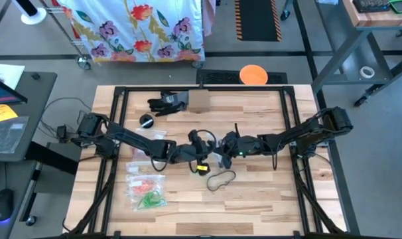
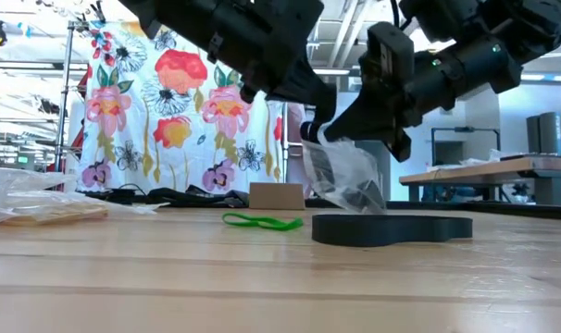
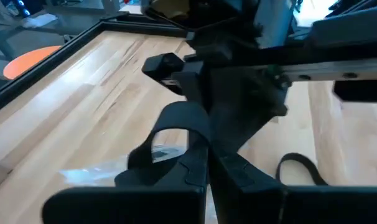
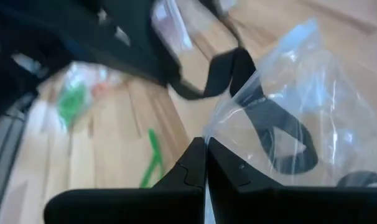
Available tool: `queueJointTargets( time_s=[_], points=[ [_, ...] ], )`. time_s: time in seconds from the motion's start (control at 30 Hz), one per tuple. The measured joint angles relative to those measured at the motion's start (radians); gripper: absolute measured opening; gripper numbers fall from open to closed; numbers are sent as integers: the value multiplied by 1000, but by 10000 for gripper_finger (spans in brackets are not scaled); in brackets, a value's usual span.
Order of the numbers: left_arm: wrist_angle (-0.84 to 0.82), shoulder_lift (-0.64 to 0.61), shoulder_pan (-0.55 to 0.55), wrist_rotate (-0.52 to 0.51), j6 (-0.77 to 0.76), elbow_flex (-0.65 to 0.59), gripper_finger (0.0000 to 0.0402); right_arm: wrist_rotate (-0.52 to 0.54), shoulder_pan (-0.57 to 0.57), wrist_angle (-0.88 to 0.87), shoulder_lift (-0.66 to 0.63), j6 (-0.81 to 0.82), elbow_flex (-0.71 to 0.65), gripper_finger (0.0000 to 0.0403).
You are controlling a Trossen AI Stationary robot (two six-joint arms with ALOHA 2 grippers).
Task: Sort rubber bands
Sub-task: Put the black rubber band into the transparent zip bag
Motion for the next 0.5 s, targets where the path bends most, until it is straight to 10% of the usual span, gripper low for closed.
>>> queueJointTargets(
  time_s=[0.5],
  points=[
    [51, 47, -22, -83, 7, -1, 0, 148, 57, -87, -117, -17, 0, 0]
  ],
)
